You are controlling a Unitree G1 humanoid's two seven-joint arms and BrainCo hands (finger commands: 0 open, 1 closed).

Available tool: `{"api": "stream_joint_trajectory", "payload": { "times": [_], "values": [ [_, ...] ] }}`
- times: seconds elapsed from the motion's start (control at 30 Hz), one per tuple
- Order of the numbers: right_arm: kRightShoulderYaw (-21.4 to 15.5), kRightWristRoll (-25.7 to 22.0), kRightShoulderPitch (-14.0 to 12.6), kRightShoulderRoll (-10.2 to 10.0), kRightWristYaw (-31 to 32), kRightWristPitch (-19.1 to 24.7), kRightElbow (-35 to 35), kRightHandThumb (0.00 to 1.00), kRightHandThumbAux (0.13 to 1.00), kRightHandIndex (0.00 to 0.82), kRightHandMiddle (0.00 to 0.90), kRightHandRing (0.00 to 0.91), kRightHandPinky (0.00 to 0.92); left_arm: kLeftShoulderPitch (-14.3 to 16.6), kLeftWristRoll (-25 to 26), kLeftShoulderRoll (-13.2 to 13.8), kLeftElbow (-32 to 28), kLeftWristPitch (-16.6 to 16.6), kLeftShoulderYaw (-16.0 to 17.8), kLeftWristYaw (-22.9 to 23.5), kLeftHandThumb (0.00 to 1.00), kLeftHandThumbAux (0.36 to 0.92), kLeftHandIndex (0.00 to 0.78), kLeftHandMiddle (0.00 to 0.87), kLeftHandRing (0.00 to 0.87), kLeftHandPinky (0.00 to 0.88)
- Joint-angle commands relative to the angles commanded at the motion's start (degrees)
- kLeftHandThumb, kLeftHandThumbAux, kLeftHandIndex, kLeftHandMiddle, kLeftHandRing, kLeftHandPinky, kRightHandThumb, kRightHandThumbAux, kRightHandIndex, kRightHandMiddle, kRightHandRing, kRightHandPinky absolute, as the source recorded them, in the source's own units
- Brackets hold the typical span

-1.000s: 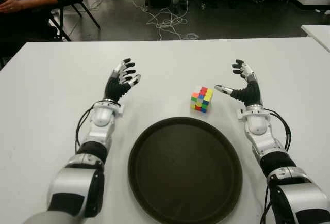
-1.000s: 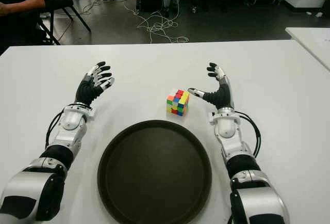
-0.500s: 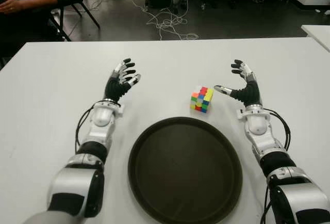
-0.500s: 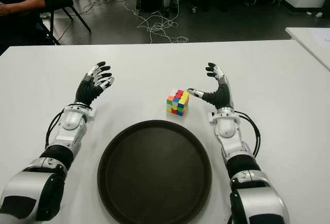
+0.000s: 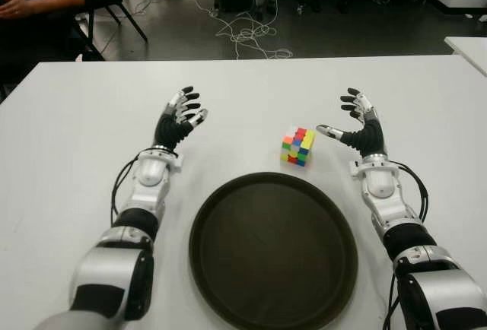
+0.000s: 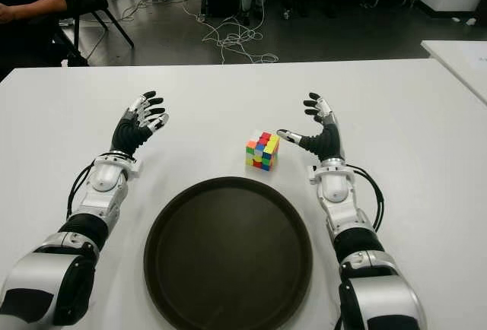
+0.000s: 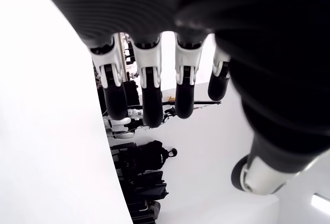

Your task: Pick up the Rubik's Cube and put it in the plate

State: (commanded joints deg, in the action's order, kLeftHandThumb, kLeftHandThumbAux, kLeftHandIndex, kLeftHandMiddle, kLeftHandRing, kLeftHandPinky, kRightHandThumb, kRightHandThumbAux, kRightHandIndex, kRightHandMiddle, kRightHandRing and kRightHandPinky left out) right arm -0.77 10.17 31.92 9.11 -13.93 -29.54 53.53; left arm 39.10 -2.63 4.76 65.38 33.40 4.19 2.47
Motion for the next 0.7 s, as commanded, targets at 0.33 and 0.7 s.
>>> {"api": "stream_joint_trajectory", "payload": {
  "times": [0.33, 0.7],
  "values": [
    [-0.3, -0.5, 0.0, -0.1, 0.1, -0.3, 0.5, 0.021, 0.803, 0.167, 0.264, 0.265, 0.273, 0.0, 1.1, -0.2, 0.1, -0.2, 0.7, 1.6, 0.146, 0.71, 0.143, 0.213, 0.228, 0.267],
    [-0.1, -0.6, -0.1, 0.0, 0.1, -0.2, 0.2, 0.031, 0.793, 0.182, 0.283, 0.275, 0.27, 0.0, 1.5, -0.2, 0.1, 0.3, 0.9, 2.4, 0.174, 0.692, 0.157, 0.237, 0.266, 0.316]
  ]
}}
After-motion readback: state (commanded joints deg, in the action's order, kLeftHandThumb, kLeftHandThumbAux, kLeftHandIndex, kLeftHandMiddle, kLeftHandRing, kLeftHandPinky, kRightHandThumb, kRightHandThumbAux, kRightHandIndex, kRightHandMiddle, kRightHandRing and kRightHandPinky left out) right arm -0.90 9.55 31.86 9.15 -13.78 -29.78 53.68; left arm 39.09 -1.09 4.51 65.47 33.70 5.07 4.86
